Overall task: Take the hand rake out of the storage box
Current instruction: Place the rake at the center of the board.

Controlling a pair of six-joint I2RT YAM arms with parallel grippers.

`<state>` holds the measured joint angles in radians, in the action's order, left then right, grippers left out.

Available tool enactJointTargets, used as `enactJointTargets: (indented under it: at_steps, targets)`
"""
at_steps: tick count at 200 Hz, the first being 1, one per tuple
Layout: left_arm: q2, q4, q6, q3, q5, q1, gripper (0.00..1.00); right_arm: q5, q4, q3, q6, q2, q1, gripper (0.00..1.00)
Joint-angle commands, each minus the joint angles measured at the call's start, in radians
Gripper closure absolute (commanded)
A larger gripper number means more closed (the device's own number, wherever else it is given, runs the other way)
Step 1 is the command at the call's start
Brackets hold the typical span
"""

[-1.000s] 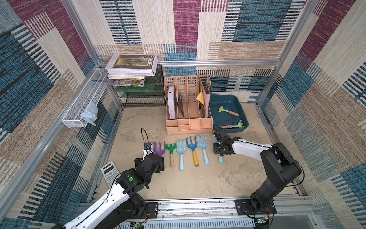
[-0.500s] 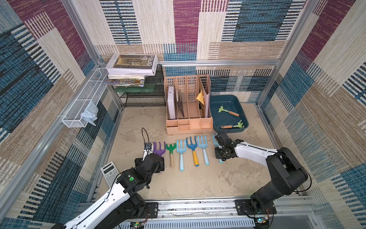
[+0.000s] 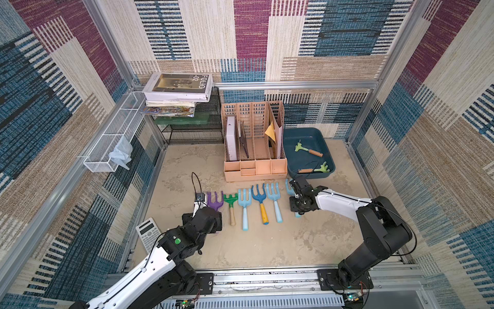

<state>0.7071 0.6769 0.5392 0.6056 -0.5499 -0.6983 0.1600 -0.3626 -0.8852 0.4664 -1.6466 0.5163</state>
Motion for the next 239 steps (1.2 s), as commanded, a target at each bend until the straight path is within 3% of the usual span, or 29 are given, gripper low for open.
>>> enactJointTargets:
  at_steps: [1, 156, 174, 182, 208, 221, 239]
  targets:
    - [-0.003, -0.016, -0.007, -0.002, 0.002, 0.000, 0.01, -0.004, -0.002, -0.006, -0.008, -0.033, 0.009, 0.85]
    - [0.000, -0.016, -0.007, -0.001, 0.003, 0.000, 0.01, 0.022, -0.039, 0.049, 0.058, 0.043, 0.101, 0.80]
    - [0.001, -0.014, -0.007, -0.002, 0.003, 0.000, 0.01, 0.031, -0.051, 0.053, 0.059, 0.059, 0.118, 0.72]
    - [0.001, -0.014, -0.007, -0.002, 0.000, 0.001, 0.01, 0.041, -0.056, 0.055, 0.064, 0.068, 0.122, 0.64]
    - [0.005, -0.019, -0.008, -0.001, 0.004, 0.000, 0.01, 0.063, -0.068, 0.047, 0.065, 0.109, 0.121, 0.61]
    - [0.006, -0.019, -0.008, -0.003, 0.004, 0.000, 0.01, 0.081, -0.079, 0.025, 0.061, 0.132, 0.118, 0.44]
    - [0.009, -0.022, -0.008, -0.002, 0.006, 0.001, 0.01, 0.102, -0.104, -0.036, 0.037, 0.155, 0.105, 0.42]
